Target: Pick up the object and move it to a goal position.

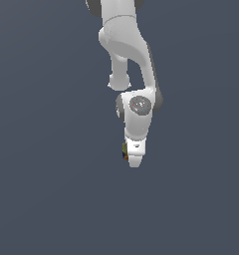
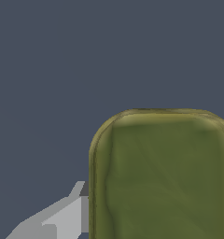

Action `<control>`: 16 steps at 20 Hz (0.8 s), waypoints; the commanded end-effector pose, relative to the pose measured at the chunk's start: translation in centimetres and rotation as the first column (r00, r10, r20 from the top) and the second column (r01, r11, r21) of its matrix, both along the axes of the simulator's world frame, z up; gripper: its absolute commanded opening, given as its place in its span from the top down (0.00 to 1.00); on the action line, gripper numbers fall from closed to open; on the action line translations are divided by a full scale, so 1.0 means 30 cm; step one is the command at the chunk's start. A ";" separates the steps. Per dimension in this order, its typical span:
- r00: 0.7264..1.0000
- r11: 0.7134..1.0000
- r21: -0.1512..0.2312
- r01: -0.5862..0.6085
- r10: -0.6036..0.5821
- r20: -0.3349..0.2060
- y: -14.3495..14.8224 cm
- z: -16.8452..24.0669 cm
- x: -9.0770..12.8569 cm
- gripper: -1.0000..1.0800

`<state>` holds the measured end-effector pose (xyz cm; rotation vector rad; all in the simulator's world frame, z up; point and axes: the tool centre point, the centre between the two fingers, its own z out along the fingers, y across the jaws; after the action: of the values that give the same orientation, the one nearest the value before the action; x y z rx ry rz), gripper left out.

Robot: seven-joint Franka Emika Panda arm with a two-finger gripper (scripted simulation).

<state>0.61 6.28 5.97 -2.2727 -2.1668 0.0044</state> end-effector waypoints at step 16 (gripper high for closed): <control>1.000 1.000 0.002 -0.001 0.001 0.003 0.201 0.141 0.204 1.00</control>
<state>5.92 11.61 9.48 -2.2703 -2.1671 0.0040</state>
